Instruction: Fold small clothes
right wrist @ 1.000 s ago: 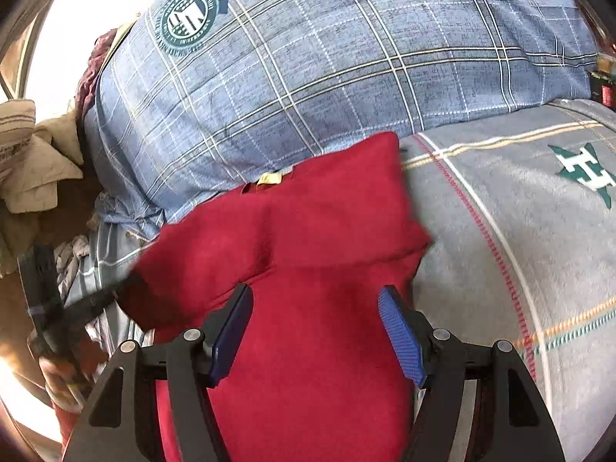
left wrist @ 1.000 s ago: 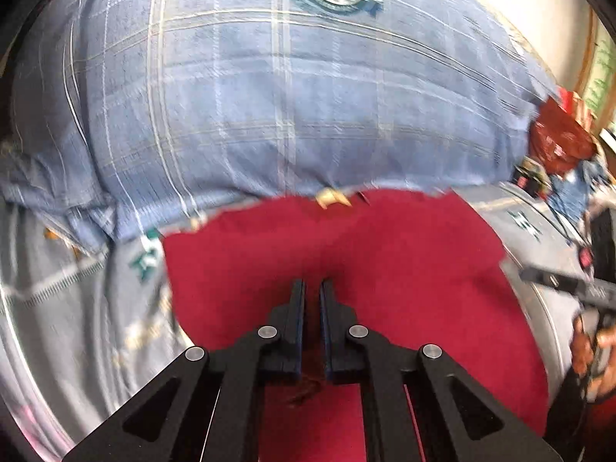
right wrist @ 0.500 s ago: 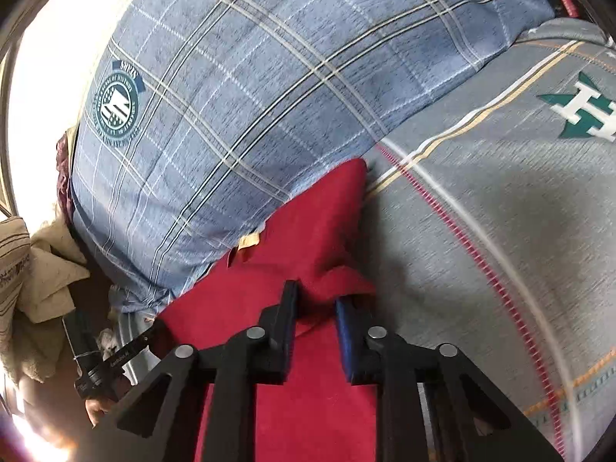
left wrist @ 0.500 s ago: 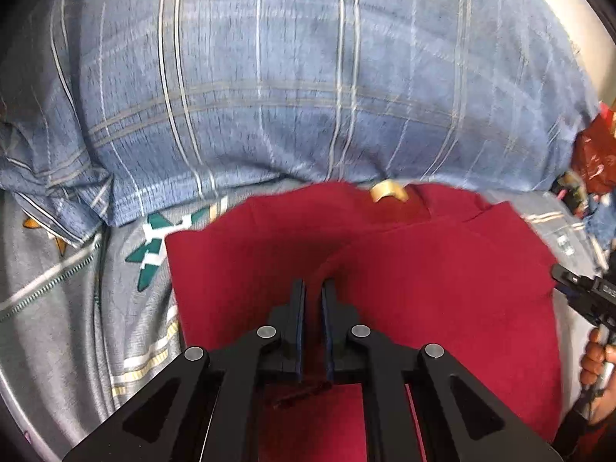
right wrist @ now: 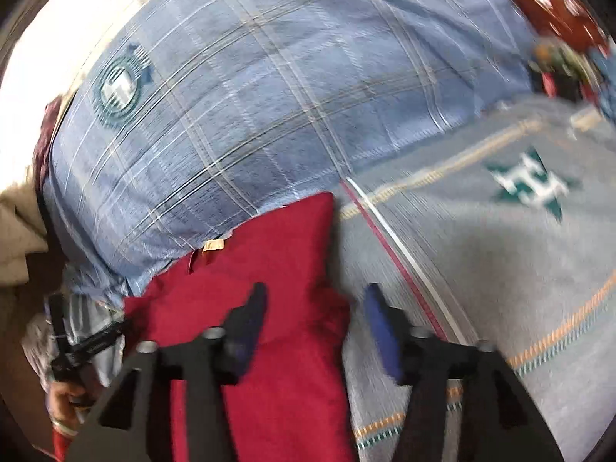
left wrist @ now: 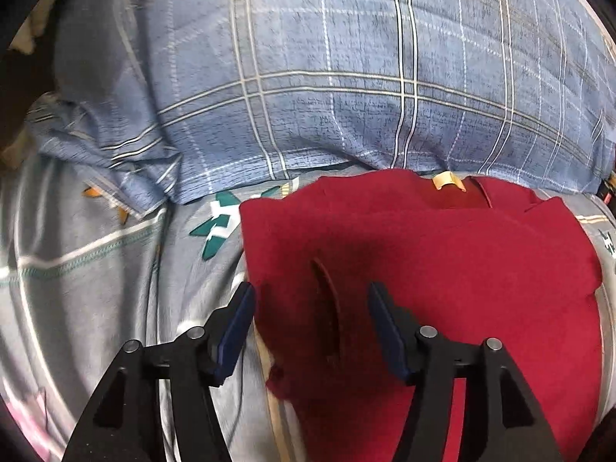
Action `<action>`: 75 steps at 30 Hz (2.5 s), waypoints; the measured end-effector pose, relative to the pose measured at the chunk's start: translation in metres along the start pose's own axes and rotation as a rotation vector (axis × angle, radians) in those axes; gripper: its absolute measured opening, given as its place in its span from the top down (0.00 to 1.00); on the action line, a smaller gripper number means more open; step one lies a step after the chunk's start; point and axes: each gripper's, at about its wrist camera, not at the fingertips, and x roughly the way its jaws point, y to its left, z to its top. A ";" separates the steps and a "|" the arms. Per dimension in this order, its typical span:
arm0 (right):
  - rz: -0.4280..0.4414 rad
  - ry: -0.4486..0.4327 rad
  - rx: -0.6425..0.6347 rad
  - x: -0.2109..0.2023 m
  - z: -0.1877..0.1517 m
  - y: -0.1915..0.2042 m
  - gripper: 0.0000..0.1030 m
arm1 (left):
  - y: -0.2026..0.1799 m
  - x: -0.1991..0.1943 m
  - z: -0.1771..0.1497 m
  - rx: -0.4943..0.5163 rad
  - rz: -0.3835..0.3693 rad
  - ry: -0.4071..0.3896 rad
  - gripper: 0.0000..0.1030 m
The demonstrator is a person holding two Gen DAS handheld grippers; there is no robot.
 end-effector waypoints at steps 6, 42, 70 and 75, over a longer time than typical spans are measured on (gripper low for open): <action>-0.114 0.100 -0.120 0.067 0.013 0.029 0.35 | -0.003 -0.006 -0.021 -0.035 0.021 -0.025 0.38; -0.125 0.120 -0.310 0.128 0.030 0.071 0.76 | 0.004 0.045 -0.009 -0.068 0.048 -0.020 0.26; -0.160 0.031 -0.266 0.033 -0.020 0.019 0.58 | -0.002 0.014 -0.033 -0.061 0.062 -0.056 0.24; -0.106 0.073 -0.268 0.019 -0.038 0.030 0.56 | -0.007 -0.016 -0.048 -0.057 0.050 -0.067 0.24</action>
